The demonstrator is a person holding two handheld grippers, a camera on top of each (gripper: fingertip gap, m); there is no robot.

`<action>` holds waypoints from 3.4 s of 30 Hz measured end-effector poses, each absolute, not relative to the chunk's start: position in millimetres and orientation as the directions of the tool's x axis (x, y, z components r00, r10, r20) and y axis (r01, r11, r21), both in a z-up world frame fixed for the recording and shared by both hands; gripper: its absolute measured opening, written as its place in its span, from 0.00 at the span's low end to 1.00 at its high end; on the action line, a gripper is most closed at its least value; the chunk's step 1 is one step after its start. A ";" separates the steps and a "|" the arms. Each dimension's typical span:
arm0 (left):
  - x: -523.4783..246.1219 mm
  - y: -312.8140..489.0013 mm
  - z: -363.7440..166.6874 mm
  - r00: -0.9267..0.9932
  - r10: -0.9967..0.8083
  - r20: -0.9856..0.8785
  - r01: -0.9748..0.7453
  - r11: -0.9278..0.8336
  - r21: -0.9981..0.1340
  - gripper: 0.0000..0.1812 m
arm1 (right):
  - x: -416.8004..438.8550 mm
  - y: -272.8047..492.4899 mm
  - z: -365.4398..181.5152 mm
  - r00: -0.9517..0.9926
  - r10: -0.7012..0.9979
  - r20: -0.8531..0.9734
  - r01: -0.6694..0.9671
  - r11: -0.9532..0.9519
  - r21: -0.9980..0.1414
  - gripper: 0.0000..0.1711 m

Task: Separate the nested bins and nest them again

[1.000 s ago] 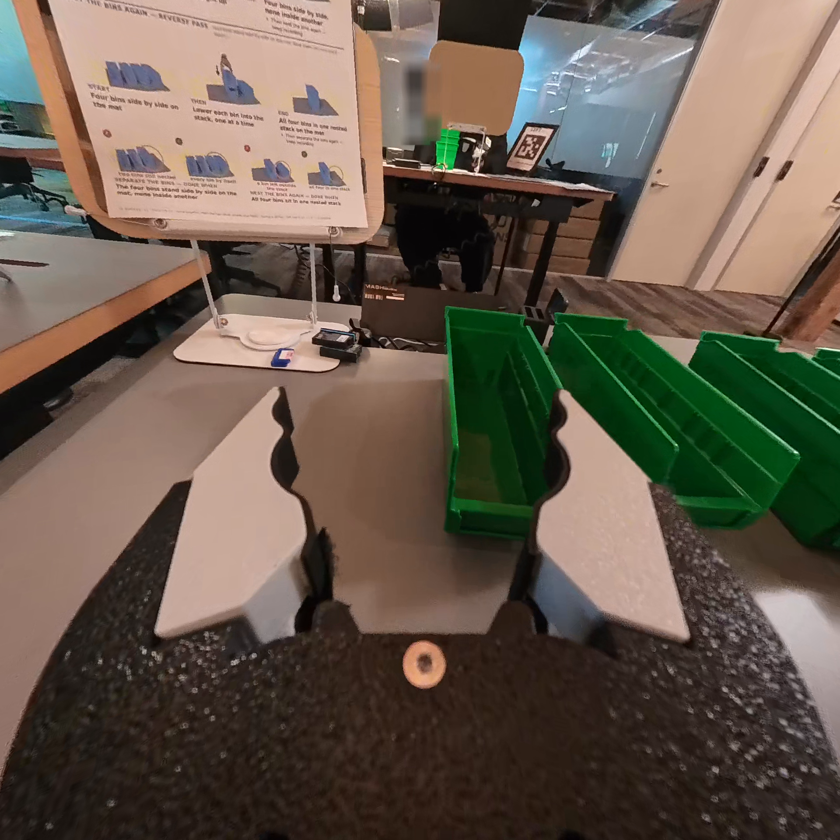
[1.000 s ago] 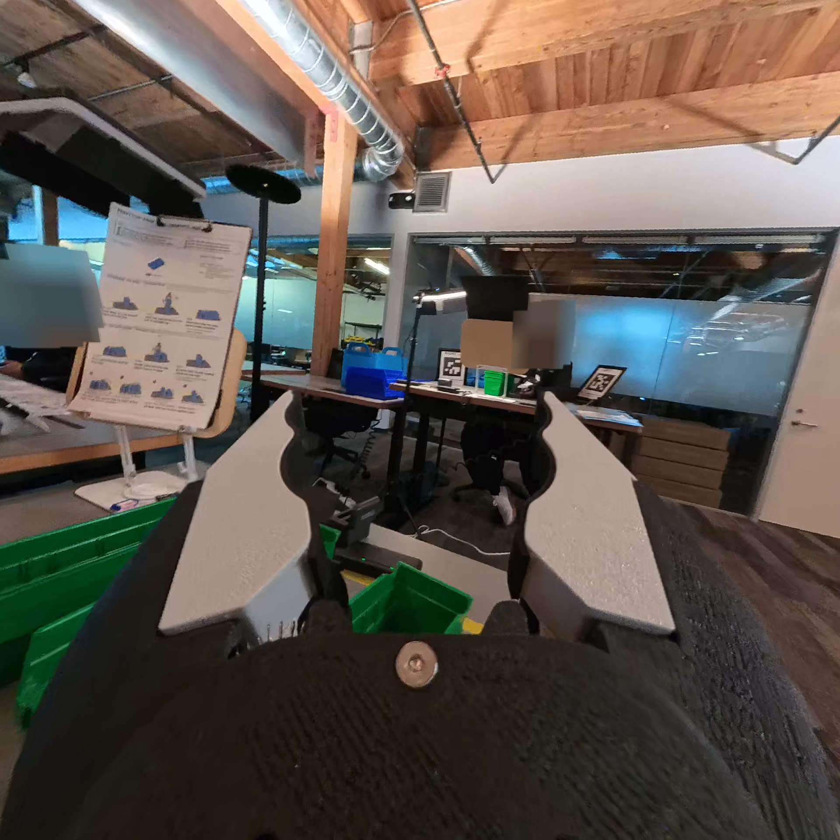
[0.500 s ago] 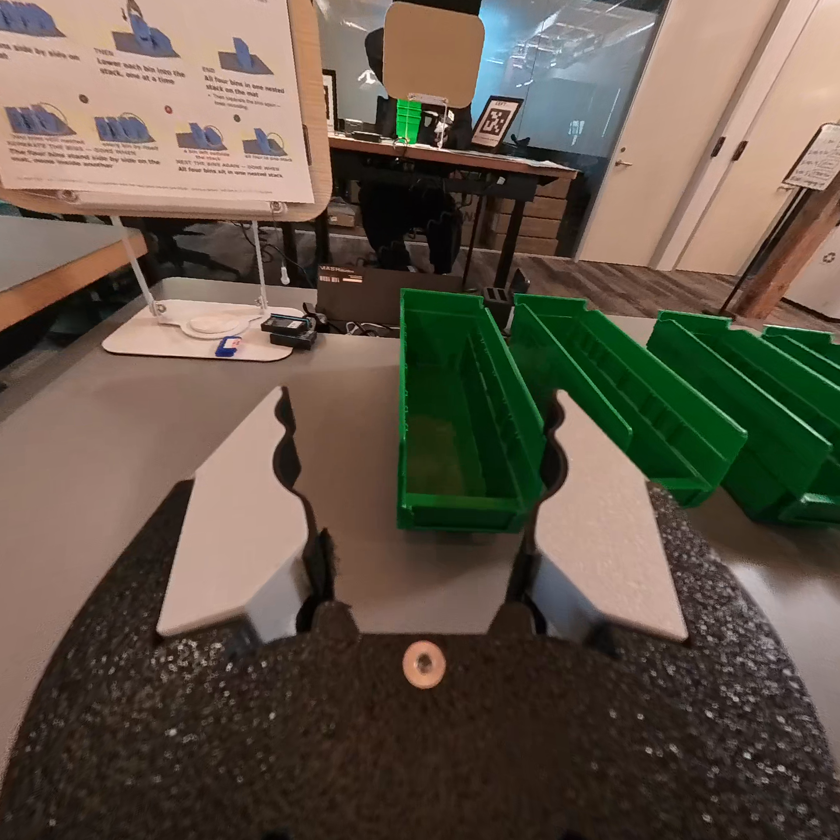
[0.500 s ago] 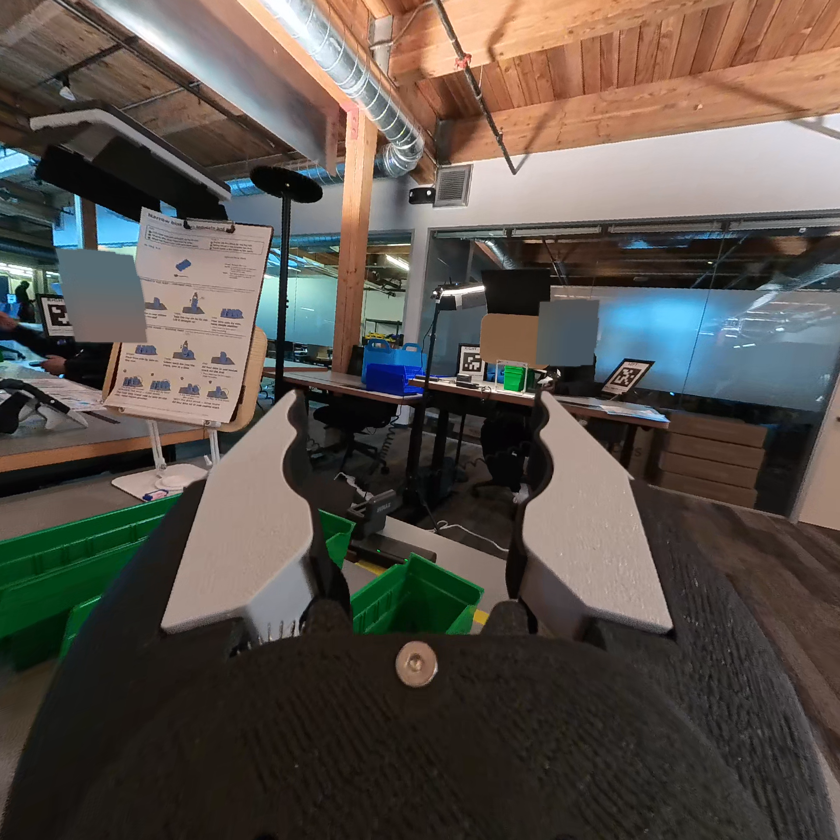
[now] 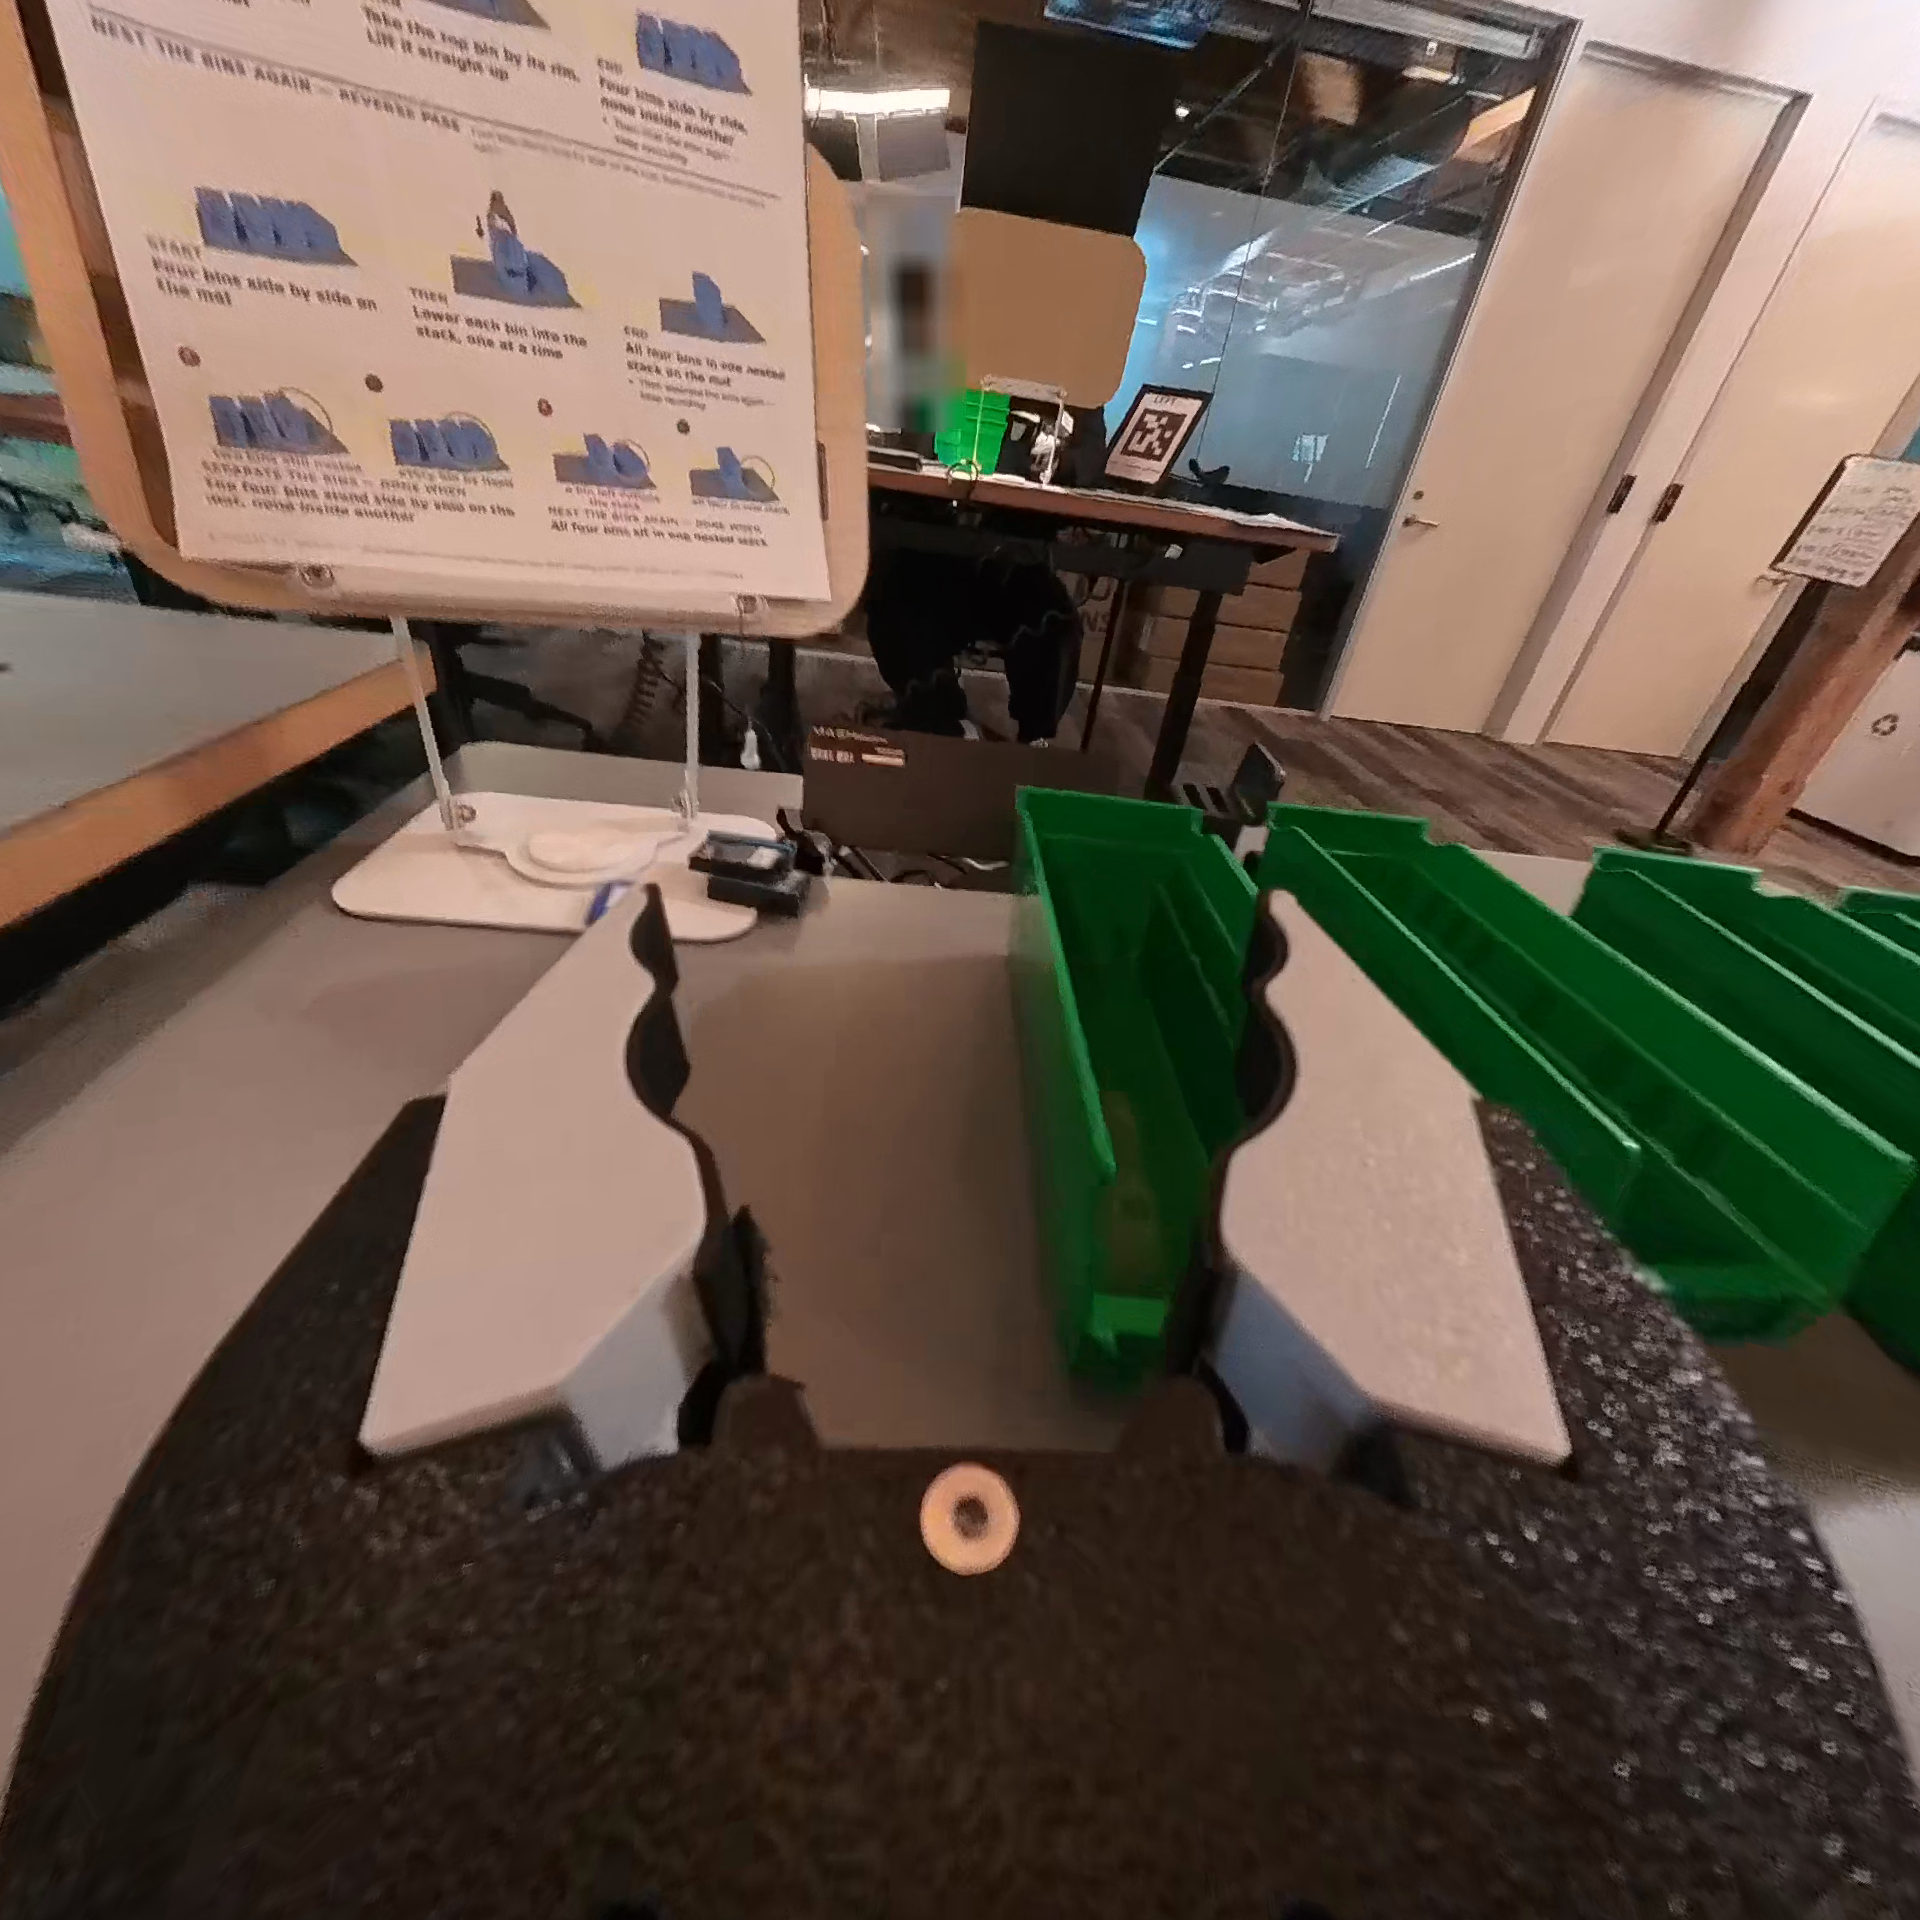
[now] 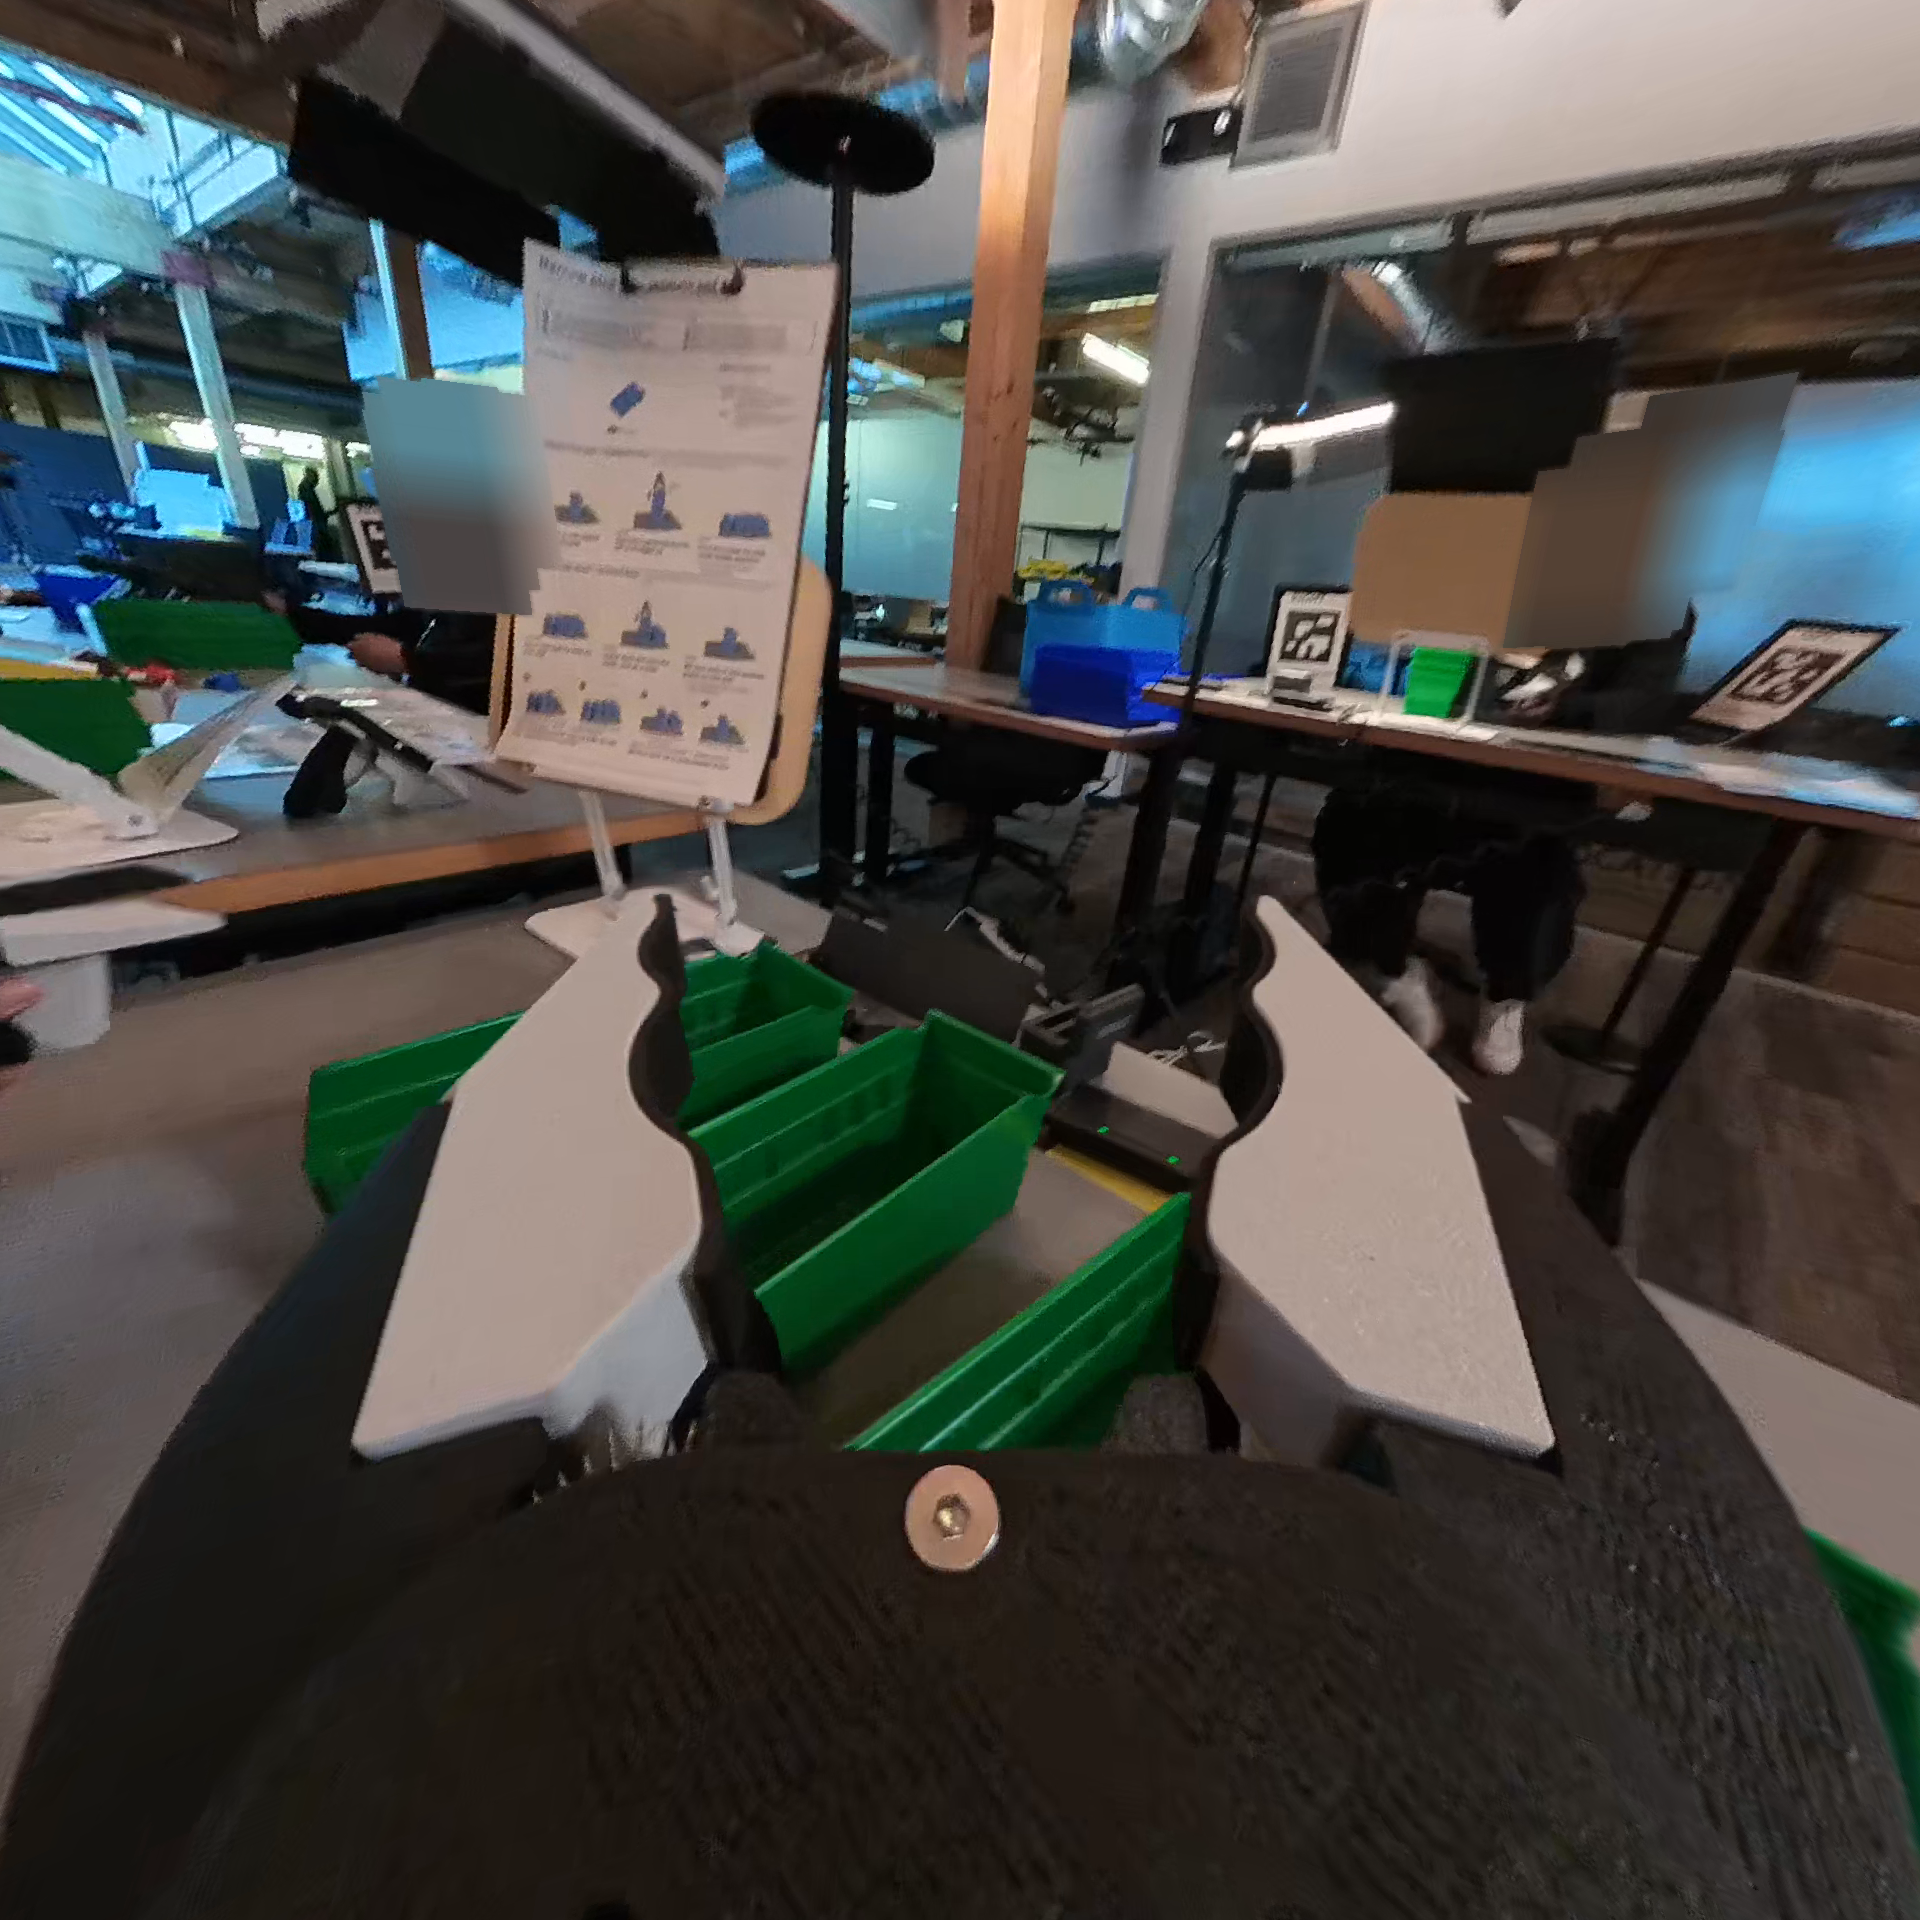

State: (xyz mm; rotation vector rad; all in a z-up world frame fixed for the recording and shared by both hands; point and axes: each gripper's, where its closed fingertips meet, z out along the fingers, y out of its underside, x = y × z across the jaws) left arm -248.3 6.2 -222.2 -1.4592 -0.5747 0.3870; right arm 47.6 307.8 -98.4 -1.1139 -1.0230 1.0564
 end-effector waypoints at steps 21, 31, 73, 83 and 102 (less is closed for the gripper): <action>-334.6 64.0 -276.3 0.890 0.454 -0.023 -0.098 0.140 -0.985 0.49 | -95.3 317.0 -273.5 0.335 0.924 -0.184 0.703 -0.375 -0.604 0.36; -311.4 87.6 -293.4 0.928 0.372 -0.020 -0.052 0.077 -0.996 0.50 | -92.3 316.1 -296.3 0.387 0.906 -0.173 0.817 -0.423 -0.392 0.45; -329.1 66.7 -279.1 0.889 0.457 0.028 -0.042 0.141 -0.989 0.46 | -148.1 276.0 -228.8 0.521 0.753 -0.402 0.709 -0.644 -0.288 0.00; -330.5 67.4 -282.7 0.887 0.461 0.028 -0.037 0.131 -0.991 0.46 | -200.7 209.1 -232.9 0.552 0.711 -0.435 0.666 -0.690 -0.283 0.00; -329.3 68.3 -282.4 0.888 0.460 0.018 -0.044 0.124 -0.991 0.46 | -209.0 192.6 -266.4 0.646 0.685 -0.338 0.615 -0.729 -0.302 0.00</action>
